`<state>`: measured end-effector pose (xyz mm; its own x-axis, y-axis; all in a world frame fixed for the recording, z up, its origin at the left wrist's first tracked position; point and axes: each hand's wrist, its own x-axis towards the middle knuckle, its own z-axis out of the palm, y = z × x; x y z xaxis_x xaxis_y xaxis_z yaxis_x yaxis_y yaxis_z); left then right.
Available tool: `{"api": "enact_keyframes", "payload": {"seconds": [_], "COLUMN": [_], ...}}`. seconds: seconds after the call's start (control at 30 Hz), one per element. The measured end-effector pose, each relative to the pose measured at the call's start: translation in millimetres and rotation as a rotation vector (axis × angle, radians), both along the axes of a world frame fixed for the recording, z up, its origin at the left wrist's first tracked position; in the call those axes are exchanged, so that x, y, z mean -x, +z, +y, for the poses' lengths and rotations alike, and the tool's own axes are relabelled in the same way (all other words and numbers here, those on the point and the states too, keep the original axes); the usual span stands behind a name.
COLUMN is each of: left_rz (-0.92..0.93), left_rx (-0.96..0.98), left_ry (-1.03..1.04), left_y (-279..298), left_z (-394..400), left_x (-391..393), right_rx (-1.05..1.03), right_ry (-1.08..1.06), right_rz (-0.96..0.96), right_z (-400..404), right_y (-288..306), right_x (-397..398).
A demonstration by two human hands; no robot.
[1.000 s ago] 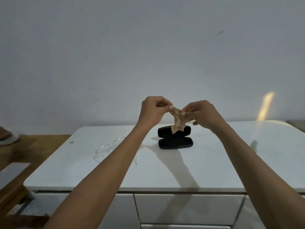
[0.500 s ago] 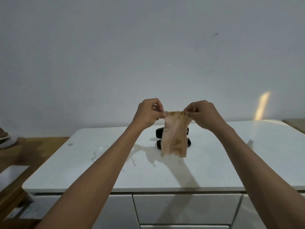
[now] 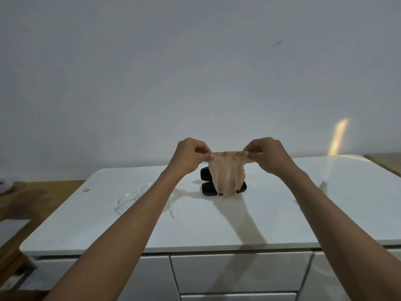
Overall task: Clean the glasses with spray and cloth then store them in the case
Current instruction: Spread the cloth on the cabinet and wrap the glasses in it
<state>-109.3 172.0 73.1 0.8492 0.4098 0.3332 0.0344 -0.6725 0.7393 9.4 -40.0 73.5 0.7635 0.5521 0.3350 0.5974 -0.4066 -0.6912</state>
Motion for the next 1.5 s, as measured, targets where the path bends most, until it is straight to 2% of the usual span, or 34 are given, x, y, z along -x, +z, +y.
{"api": "enact_keyframes", "payload": {"seconds": [0.2, 0.4, 0.5, 0.57, 0.7, 0.87, 0.97, 1.1, 1.17, 1.23, 1.33, 1.43, 1.5], "left_rz": [0.056, -0.030, -0.006, 0.095, 0.425, 0.700, 0.746, 0.785, 0.762, 0.673, 0.539, 0.488, 0.473], "left_rx": [-0.025, -0.011, -0.013, -0.011, -0.073, -0.257, -0.282, -0.207, -0.162, -0.159, -0.273, -0.322, -0.344], "left_ry": [-0.014, 0.012, -0.021, -0.095, -0.312, -0.389, -0.402, -0.413, -0.382, -0.298, -0.119, -0.058, -0.063], "left_y": [-10.0, -2.9, -1.1, -3.1, -28.7, -75.6, -90.4, -79.6, -74.0, -77.2, -91.8, -107.8, -115.4], "left_z": [9.2, 11.4, 12.5, 12.5, 5.6, -23.0, -33.1, -30.6, -26.5, -21.7, -18.7, -17.5, -14.9], "left_x": [1.4, 1.8, 6.3, 13.0, 28.7, 44.9, 51.4, 55.6, 55.2, 49.3, 37.3, 29.2, 26.4], "right_rx": [0.043, -0.045, -0.021, 0.062, 0.330, 0.679, 0.814, 0.908, 0.855, 0.716, 0.555, 0.553, 0.503], "right_ry": [0.028, 0.007, 0.054, 0.122, 0.238, 0.314, 0.317, 0.330, 0.281, 0.184, 0.075, 0.034, 0.044], "right_rz": [0.030, -0.021, 0.000, 0.072, 0.241, 0.337, 0.405, 0.514, 0.509, 0.414, 0.231, 0.081, 0.071], "right_z": [-0.3, 4.4, -0.7, -6.2, -12.1, -6.9, -4.1, -6.1, -4.8, -1.5, 5.4, 12.1, 16.8], "right_y": [-8.6, -8.0, -7.2, -9.6, -27.4, -59.5, -72.3, -64.0, -62.8, -69.4, -85.9, -105.1, -115.5], "right_x": [-2.6, -6.1, -5.8, -4.6, 1.1, 27.1, 38.1, 39.7, 34.6, 26.0, 15.2, 9.2, 7.5]}}
